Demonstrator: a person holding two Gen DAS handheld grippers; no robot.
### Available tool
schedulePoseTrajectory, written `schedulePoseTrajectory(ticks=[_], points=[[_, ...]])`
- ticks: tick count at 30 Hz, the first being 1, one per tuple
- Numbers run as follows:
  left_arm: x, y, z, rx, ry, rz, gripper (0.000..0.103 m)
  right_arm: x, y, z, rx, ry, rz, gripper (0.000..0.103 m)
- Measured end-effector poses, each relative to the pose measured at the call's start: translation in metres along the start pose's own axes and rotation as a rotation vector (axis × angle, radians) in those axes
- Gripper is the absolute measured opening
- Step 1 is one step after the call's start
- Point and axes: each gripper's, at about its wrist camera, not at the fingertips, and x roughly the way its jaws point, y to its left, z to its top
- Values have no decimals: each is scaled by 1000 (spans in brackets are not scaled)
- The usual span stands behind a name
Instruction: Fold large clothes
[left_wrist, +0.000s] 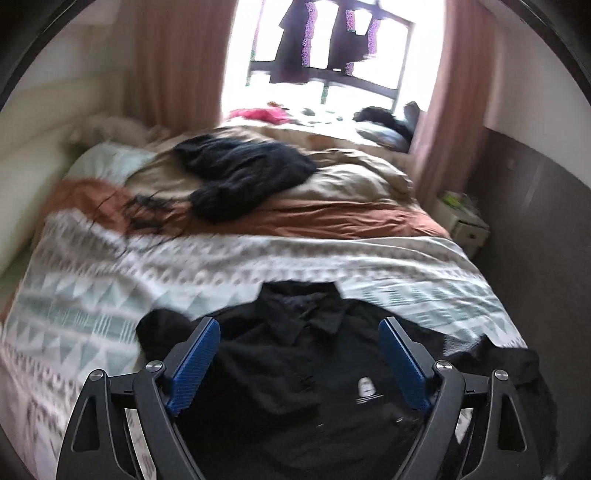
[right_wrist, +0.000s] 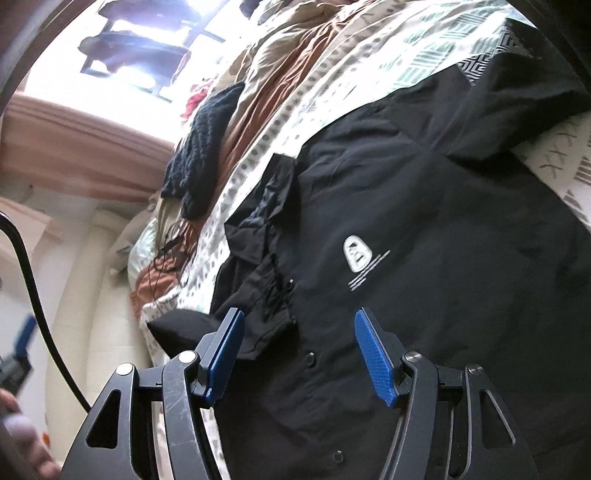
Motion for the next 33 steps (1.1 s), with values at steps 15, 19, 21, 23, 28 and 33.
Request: schedulePoseTrajectory(ticks=[15,19,21,23,28,33], points=[[11,109,-97,-419,-8,154,88,47,33,-20,-110,52,10,63],[28,142,-110,-508,49,104,88,59,39,-29,-139,61,16,63],[29,158,-115,-531,46,117,88,68,38,-32,-150,72,-3,62],[27,174,-123,-568,43,140,88,72,36,-34,-158,67,-16,63],[30,215,-142,-699,63,138,87,82,28,-30,-129,60,-25,63],[33,234,-153,-769,75,143,83,100,22,-25,-116,80,-49,63]])
